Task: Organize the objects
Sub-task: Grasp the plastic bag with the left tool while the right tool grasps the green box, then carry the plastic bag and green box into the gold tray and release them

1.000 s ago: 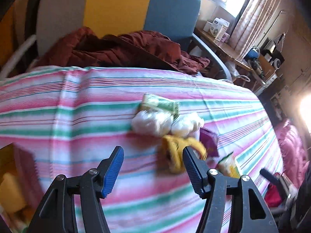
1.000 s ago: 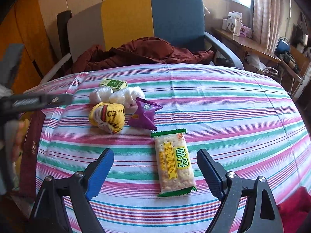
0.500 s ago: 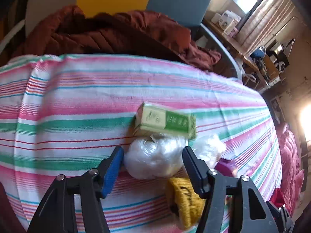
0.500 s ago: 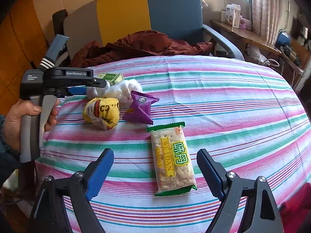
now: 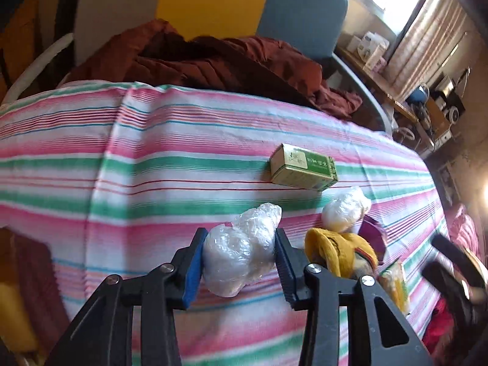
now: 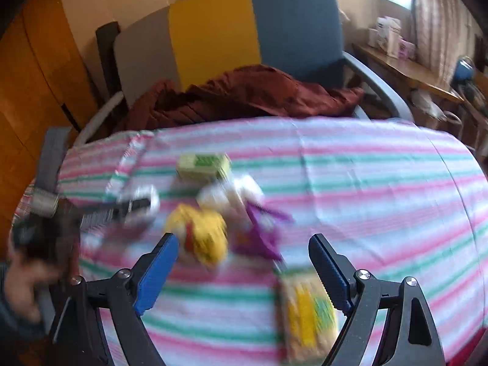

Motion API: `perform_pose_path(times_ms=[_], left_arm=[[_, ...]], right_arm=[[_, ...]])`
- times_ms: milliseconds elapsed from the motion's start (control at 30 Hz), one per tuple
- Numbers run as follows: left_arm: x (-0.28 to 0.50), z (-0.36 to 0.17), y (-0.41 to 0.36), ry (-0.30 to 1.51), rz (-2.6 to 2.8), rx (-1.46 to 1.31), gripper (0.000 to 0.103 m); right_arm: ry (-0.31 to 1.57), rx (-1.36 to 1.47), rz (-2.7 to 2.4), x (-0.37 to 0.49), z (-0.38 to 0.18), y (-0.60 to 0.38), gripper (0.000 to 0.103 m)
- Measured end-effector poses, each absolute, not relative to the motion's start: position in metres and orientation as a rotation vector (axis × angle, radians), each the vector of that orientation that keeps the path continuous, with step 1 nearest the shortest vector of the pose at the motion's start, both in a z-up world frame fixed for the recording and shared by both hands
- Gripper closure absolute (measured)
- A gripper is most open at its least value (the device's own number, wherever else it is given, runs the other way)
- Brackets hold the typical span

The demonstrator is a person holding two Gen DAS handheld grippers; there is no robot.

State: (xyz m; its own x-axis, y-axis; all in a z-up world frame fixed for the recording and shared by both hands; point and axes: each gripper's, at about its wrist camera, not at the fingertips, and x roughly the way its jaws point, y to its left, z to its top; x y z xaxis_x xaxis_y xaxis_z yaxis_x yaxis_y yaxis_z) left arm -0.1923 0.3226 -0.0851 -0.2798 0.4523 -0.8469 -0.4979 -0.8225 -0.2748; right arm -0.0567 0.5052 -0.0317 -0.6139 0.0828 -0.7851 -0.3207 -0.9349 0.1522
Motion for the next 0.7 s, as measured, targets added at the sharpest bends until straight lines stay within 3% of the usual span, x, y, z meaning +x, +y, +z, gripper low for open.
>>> perform_pose_path(times_ms=[167, 467, 533, 567, 700], left_arm=[[-0.182, -0.061, 0.293, -0.029, 2.179, -1.327, 0.06], [-0.168, -0.038, 0.255, -0.103, 2.211, -1.292, 0.06], [-0.166, -0.035, 0.248, -0.116, 2.211, -1.29, 0.06], [-0.163, -0.034, 0.245, -0.118, 2.213, -1.288, 0.06], [-0.154, -0.028, 0.232, -0.136, 2.217, -1.274, 0.06]], right_arm=[[0.395, -1.279, 2.605, -0.121, -0.04, 0.498, 0.006], [0.42, -1.452, 2.471, -0.201, -0.082, 0.49, 0.004], [0.385, -1.502, 2.415, -0.209, -0.096, 0.488, 0.012], [0.379, -1.52, 2.41, -0.21, -0.099, 0.488, 0.027], [0.364, -1.489, 2.456, -0.198, -0.092, 0.481, 0.029]])
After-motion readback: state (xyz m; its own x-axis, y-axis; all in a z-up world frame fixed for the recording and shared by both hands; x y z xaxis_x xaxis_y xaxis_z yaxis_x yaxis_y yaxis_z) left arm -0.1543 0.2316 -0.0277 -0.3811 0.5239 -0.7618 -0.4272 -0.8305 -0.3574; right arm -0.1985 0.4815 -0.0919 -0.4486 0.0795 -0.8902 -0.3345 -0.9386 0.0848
